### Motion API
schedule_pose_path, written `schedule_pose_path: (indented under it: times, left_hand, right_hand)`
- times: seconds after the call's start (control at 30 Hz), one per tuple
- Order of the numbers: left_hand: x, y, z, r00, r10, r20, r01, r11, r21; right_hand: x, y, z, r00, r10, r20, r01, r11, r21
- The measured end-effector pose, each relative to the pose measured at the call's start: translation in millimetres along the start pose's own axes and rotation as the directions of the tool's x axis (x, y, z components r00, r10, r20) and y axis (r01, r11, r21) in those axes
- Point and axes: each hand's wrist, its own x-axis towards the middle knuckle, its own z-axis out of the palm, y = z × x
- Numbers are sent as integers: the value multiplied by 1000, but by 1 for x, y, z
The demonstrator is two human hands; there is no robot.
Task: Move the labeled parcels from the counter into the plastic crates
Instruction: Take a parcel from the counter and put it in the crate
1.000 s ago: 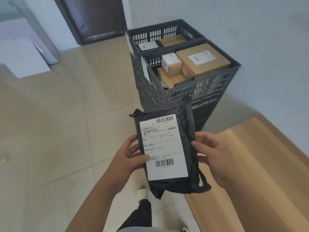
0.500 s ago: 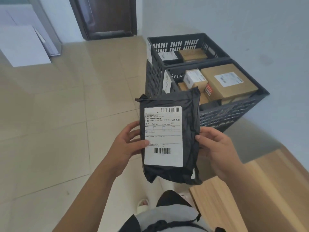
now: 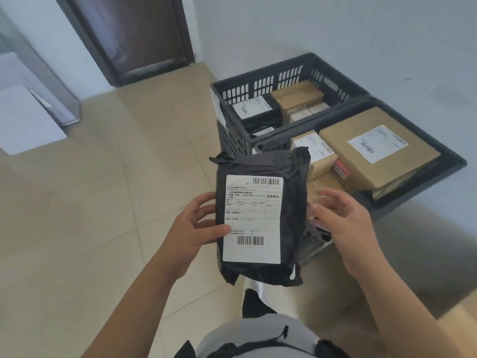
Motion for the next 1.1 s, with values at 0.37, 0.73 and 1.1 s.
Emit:
schedule_pose_path:
  times: [0.37,0.73,1.1]
  left_hand:
    - [152,72,14,960,69,272,-181,893,412]
    - [254,130,76,670,30,742,-464,797,387]
    - [337,168,120,358,41,933,-571,800,184]
  right_hand:
    - [125,-93,10,852,-276,445,513,613,-601]
    - [152,-145,-45,951,-5,310,231,677,-698]
    - [140,-192,-36,998,-34,-44,-7,699,-715]
